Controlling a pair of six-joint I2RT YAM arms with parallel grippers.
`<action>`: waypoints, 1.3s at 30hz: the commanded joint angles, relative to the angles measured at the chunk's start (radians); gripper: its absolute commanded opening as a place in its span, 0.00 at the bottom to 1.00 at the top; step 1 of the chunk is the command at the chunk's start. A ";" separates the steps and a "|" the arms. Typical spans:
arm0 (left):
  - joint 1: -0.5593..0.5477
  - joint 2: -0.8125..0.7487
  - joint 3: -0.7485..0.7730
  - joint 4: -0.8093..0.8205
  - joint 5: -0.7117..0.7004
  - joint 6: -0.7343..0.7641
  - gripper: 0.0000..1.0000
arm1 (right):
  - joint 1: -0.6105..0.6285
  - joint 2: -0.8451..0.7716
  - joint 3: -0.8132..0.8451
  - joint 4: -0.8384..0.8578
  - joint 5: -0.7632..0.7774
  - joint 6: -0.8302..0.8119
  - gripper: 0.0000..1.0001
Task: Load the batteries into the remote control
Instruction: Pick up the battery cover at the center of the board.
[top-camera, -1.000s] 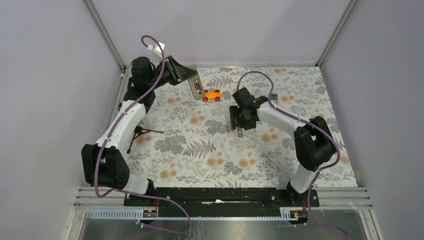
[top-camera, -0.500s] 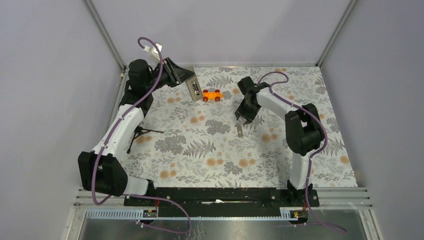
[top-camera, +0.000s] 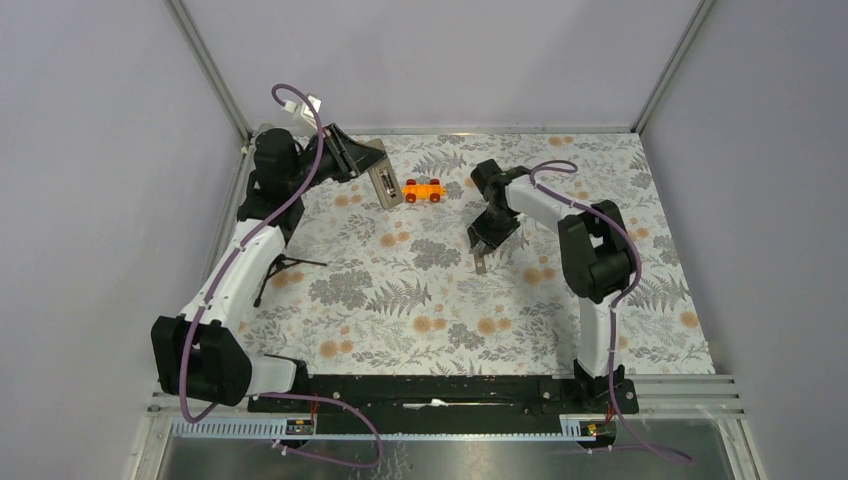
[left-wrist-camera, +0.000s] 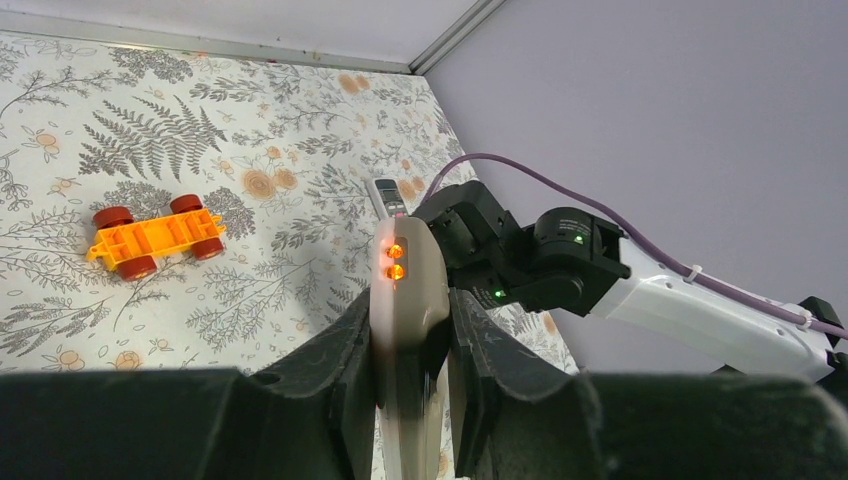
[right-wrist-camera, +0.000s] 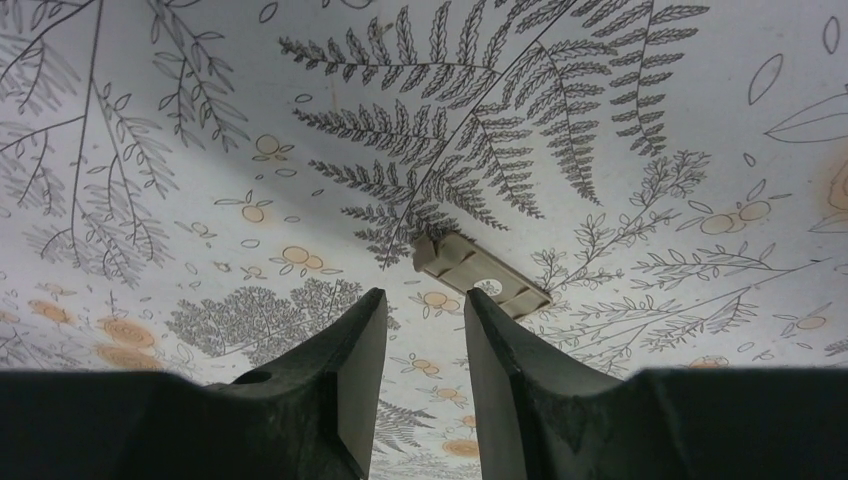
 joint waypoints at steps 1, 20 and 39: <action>0.007 -0.037 -0.001 0.067 -0.015 0.011 0.00 | -0.002 0.035 0.043 -0.024 0.009 0.063 0.40; 0.007 -0.030 -0.006 0.056 -0.021 0.023 0.00 | -0.037 0.064 0.024 0.001 -0.039 0.090 0.31; 0.009 -0.022 -0.006 0.054 -0.023 0.029 0.00 | -0.035 -0.048 -0.013 -0.003 0.014 0.083 0.34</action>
